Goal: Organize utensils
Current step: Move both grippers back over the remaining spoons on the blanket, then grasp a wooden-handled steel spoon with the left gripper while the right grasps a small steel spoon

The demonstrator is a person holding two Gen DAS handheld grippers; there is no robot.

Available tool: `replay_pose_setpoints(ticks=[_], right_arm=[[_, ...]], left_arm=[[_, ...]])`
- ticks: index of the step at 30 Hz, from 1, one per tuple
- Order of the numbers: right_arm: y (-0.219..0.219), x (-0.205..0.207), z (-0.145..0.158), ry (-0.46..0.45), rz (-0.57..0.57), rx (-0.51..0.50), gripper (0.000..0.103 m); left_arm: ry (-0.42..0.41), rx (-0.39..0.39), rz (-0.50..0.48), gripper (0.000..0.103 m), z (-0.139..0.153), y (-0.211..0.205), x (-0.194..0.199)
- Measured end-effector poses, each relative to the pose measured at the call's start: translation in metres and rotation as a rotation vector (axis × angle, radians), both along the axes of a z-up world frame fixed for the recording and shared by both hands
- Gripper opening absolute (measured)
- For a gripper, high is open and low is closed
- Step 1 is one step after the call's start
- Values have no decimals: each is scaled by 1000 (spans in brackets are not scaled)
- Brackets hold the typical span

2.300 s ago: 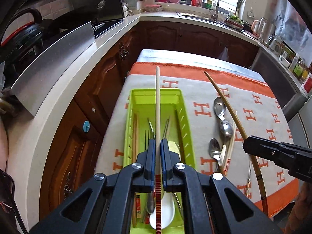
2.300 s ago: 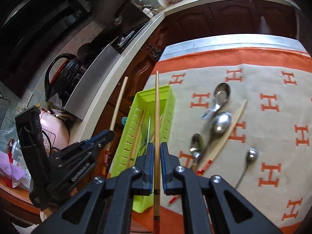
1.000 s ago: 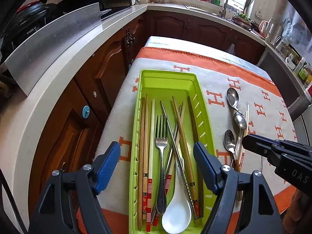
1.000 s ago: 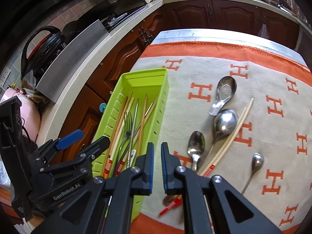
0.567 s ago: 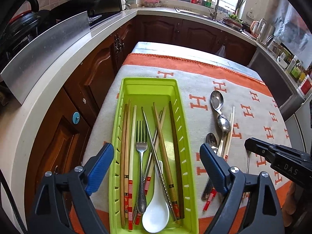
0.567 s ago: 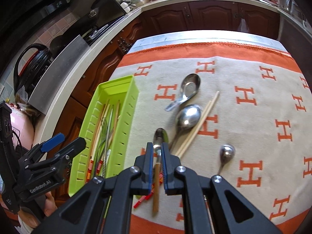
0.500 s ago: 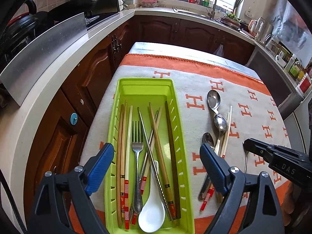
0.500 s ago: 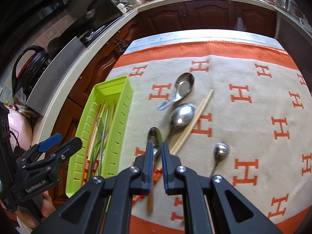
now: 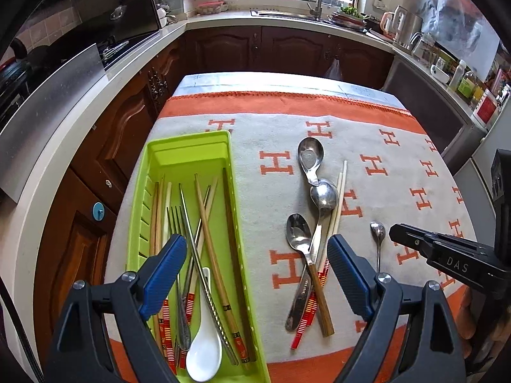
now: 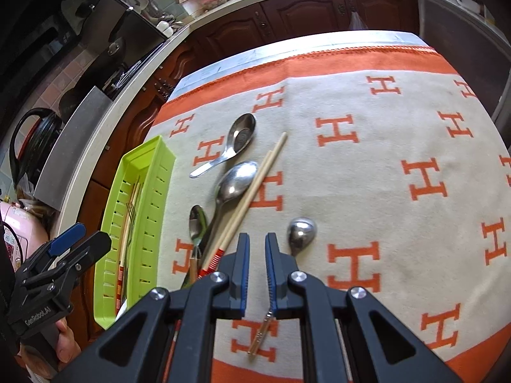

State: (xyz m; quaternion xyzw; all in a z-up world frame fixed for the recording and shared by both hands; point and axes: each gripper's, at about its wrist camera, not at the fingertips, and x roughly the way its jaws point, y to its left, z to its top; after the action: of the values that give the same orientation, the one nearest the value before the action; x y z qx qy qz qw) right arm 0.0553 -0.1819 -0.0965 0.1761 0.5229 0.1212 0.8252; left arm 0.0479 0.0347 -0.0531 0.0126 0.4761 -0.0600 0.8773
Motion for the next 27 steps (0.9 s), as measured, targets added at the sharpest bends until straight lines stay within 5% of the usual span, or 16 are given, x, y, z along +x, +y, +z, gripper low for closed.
replay_pose_setpoints(ticks=[9,27], right_arm=[[-20,-2,-23,52,-27,35,10],[-35,-7,-36,59,-31,99,10]], left_arm=[[38,13,-93,88,-16,-31,2],[301,-100,-145,30,-68,-48,20]])
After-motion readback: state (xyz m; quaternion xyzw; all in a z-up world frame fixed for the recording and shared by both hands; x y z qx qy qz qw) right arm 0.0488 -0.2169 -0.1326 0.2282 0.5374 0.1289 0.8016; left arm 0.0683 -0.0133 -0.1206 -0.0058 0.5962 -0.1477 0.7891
